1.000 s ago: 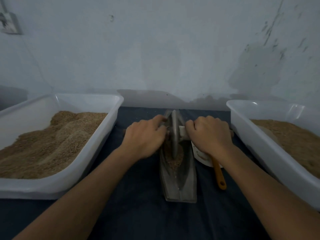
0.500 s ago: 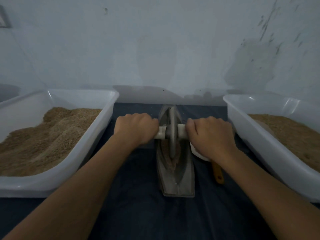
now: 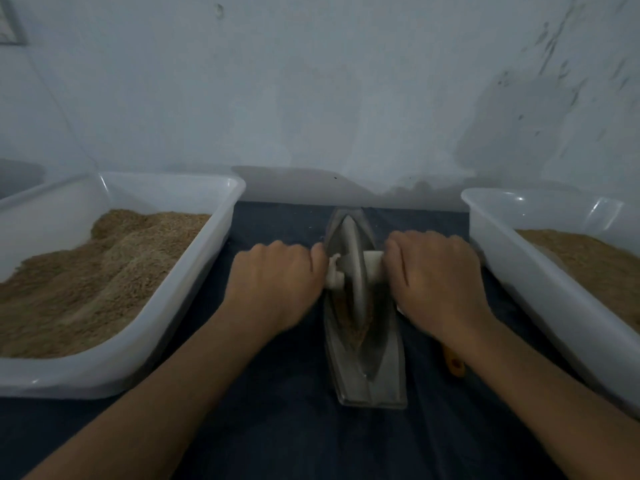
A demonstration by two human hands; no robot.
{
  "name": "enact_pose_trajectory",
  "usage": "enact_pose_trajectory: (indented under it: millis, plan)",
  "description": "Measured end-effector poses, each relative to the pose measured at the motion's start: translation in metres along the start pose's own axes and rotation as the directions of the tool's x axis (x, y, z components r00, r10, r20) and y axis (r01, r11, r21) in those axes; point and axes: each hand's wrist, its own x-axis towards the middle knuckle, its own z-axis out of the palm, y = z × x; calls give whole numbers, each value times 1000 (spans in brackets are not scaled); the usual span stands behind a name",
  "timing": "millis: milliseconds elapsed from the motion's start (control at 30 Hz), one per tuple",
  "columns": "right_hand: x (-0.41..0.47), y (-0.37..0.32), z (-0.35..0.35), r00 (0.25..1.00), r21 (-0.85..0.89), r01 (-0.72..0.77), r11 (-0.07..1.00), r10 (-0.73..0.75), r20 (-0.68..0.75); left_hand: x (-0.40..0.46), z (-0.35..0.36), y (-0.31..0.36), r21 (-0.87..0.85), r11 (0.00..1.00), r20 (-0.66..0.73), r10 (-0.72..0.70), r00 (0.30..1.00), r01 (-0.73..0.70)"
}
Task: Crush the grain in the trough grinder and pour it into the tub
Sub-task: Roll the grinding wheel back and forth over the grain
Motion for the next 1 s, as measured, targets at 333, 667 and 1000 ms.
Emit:
enact_pose_trajectory:
  millis: [333,667,1000]
  plan:
    - [29,15,24,994,-42,-97,994,99,55,42,18,-10,35,989,167,-147,975,143]
    - [26,12,22,995,-74,-99,992,100,11,45,12,-11,17,994,137,-113,984,112]
    - [-15,2,1,990,-19,35,999,-37,-138,-5,-5,0,-20,999,-28,-38,999,38]
